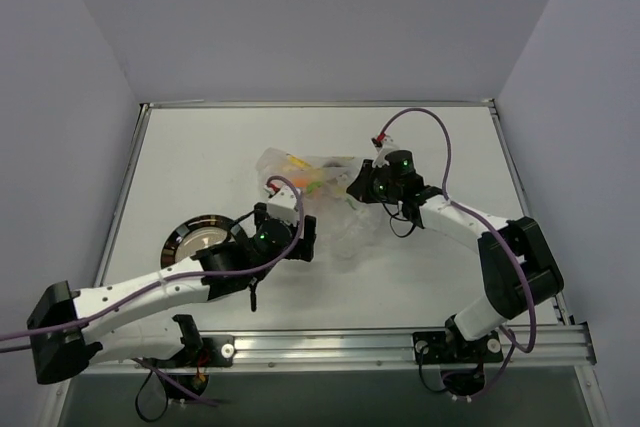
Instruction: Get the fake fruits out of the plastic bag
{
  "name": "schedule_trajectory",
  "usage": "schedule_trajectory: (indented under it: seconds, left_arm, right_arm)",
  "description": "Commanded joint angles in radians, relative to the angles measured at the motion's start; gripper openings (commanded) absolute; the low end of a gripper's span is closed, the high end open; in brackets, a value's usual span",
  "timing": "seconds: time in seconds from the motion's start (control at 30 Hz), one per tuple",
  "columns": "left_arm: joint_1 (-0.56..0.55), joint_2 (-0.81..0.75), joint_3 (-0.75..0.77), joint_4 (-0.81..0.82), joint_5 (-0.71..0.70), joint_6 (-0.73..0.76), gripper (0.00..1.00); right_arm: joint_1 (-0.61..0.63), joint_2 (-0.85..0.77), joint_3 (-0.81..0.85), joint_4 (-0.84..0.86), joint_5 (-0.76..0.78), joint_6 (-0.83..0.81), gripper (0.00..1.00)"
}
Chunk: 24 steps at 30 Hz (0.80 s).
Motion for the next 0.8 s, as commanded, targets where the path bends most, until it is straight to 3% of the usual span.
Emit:
schedule_trajectory:
  seconds: [0.0, 0.07, 0.1, 0.2, 0.23, 0.37, 0.43, 0.47, 0.5, 0.53, 0.7, 0.77]
  left_arm:
    - [0.018, 0.136, 0.095, -0.013, -0.024, 0.073, 0.74]
    - [0.056, 0.218, 0.157, -0.021, -0.069, 0.087, 0.60]
    - [0.082, 0.236, 0.175, -0.020, -0.095, 0.090, 0.41]
    - [0.212, 0.285, 0.236, 0.022, -0.091, 0.103, 0.12]
    - [0.267, 0.290, 0.254, 0.043, -0.081, 0.102, 0.07]
    - [0.343, 0.302, 0.334, 0.103, -0.008, 0.119, 0.02]
    - [0.373, 0.321, 0.391, 0.102, 0.038, 0.123, 0.02]
    - [0.380, 0.342, 0.406, 0.102, 0.058, 0.123, 0.02]
    - [0.381, 0.353, 0.419, 0.103, 0.072, 0.126, 0.02]
    - [0.383, 0.364, 0.437, 0.103, 0.081, 0.128, 0.02]
    - [0.384, 0.427, 0.463, 0.103, 0.130, 0.128, 0.02]
    - [0.386, 0.443, 0.472, 0.103, 0.147, 0.126, 0.03]
  right_arm:
    - [0.014, -0.027, 0.039, -0.009, 0.007, -0.025, 0.05]
    - [0.020, -0.062, 0.030, -0.025, 0.024, -0.040, 0.05]
    - [0.022, -0.074, 0.026, -0.043, 0.032, -0.045, 0.05]
    - [0.027, -0.130, 0.003, -0.088, 0.065, -0.063, 0.06]
    - [0.028, -0.154, -0.002, -0.098, 0.073, -0.069, 0.06]
    - [0.068, -0.217, -0.025, -0.178, 0.148, -0.098, 0.09]
    - [0.097, -0.237, -0.022, -0.206, 0.200, -0.120, 0.25]
    - [0.106, -0.240, -0.014, -0.217, 0.213, -0.130, 0.37]
    - [0.116, -0.242, 0.010, -0.233, 0.226, -0.149, 0.57]
    - [0.125, -0.245, 0.025, -0.238, 0.252, -0.160, 0.66]
    - [0.162, -0.197, 0.173, -0.281, 0.253, -0.239, 0.97]
    - [0.162, -0.136, 0.245, -0.284, 0.240, -0.269, 1.00]
